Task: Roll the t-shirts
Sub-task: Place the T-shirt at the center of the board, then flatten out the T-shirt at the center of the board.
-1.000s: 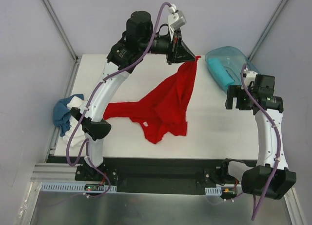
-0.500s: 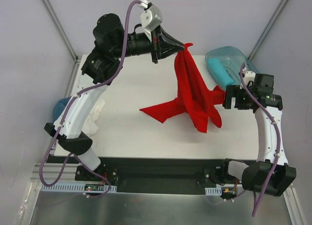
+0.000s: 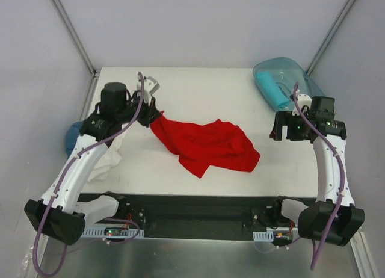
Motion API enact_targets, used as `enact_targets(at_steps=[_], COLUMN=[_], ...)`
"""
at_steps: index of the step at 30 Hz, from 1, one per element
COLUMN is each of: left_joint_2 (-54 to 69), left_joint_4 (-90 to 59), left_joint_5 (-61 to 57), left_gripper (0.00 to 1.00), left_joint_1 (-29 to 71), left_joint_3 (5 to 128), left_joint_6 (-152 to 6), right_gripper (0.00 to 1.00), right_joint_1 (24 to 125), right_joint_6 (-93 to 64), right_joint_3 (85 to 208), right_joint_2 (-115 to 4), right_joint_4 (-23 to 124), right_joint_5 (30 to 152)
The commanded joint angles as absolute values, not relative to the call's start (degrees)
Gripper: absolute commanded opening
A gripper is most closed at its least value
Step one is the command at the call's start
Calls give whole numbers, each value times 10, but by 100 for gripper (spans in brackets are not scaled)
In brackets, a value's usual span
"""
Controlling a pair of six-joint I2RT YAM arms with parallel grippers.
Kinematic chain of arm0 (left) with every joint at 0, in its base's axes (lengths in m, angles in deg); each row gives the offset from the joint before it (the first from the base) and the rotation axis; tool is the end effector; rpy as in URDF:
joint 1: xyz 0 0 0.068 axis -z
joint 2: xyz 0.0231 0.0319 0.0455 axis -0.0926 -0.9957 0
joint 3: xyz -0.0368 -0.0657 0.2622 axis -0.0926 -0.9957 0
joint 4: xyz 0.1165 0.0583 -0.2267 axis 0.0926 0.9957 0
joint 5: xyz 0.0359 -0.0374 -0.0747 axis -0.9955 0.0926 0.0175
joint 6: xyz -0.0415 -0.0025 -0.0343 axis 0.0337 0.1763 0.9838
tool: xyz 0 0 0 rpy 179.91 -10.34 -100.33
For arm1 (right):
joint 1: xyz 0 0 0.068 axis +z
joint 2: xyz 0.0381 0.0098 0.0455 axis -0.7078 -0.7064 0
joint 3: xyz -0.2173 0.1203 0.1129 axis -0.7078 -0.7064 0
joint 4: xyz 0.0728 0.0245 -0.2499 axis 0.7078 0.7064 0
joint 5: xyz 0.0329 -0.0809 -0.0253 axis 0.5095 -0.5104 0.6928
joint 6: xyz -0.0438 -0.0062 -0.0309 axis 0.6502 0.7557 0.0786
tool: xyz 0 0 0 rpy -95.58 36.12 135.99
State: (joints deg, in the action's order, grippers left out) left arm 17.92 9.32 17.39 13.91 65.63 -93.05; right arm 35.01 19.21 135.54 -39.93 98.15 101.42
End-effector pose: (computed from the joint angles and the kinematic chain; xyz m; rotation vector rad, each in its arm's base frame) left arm 0.2297 -0.0976 0.4076 0.7623 1.7067 -0.5825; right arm 0.2245 -0.0287 0.3305 -0.4855 2.3192 0.0655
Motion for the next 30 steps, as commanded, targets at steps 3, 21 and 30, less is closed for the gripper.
enact_targets(at_steps=[3, 21, 30], left_joint_2=[268, 269, 256], left_joint_4=[129, 157, 155], left_joint_5=[102, 121, 133], left_gripper=[49, 82, 82], left_joint_1=[129, 51, 44], left_joint_3=[502, 457, 470], left_joint_6=[-939, -860, -869], right_gripper=[98, 81, 67], right_joint_1=[394, 664, 667], right_joint_6=[200, 306, 308], right_joint_3=[1331, 1379, 1365], right_joint_2=[-431, -656, -687], right_joint_4=[979, 1001, 1001], right_joint_5=[1089, 979, 977])
